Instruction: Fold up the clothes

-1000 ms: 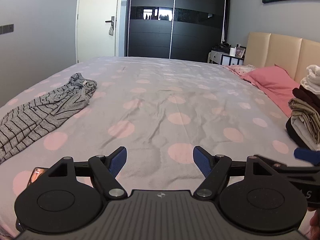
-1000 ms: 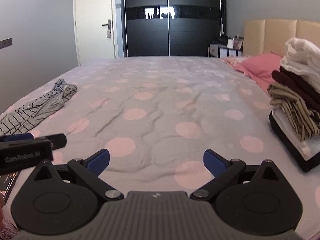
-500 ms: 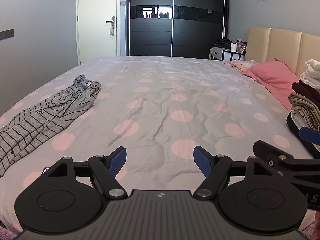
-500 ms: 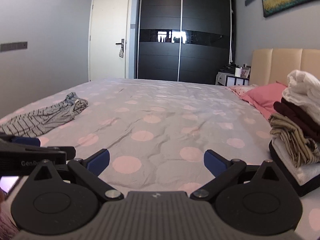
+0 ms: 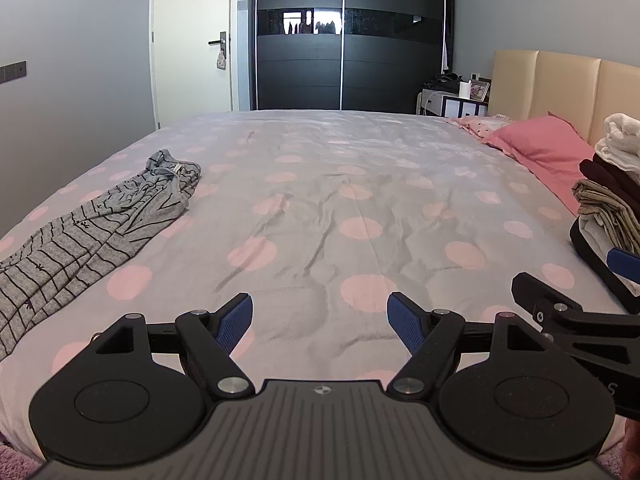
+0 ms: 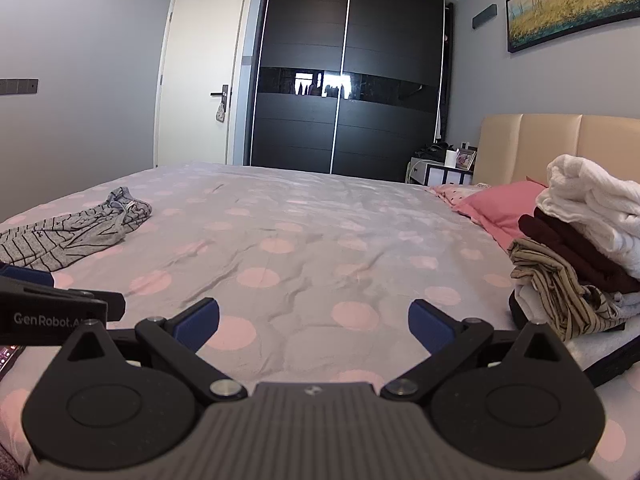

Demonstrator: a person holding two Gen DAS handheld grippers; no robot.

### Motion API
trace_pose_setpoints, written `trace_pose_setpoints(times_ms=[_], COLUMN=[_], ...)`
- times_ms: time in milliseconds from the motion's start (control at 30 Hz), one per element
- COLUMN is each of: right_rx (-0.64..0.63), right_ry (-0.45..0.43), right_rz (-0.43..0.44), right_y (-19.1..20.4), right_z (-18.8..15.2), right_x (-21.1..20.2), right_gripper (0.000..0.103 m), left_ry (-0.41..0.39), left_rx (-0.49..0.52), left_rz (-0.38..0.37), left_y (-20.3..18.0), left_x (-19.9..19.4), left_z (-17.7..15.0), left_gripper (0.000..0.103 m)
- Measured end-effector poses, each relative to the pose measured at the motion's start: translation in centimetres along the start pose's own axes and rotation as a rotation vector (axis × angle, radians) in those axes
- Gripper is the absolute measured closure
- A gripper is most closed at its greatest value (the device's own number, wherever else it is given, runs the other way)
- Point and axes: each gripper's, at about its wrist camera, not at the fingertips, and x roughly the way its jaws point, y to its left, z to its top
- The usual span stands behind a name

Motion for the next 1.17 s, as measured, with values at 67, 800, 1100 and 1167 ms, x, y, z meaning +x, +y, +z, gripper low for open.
trace_pose_setpoints(times_ms=[67,800,1100,1167], right_rx=[-0.007,-0.023,-0.015,-0.012], right_ry=[-0.003,-0.006,-0.009,-0.007], right_rz=[-0.001,0.023,0.026,0.027], right_y=[0.0,0.1,0.0,0.0], right_z=[-0.1,-0.4,-0.3,-0.3], right_x=[0.0,-0.2,-0.4,-0.3], right_gripper=[0.001,0.001,0.001,0.001], left_ry=[0.003,0.031,0.025,0.023], left_rx=[-0.003,0.019,0.016,0.019], left_rz=[-0.003,0.004,0.009,0.009], left_y=[-0.1,-0.6,-1.0,-0.9], left_x=[0.0,0.2,-0.1,-0.2], left_z=[0.0,-0.5,-0.8,-0.8], left_gripper=[0.029,0.029,0.029,0.029])
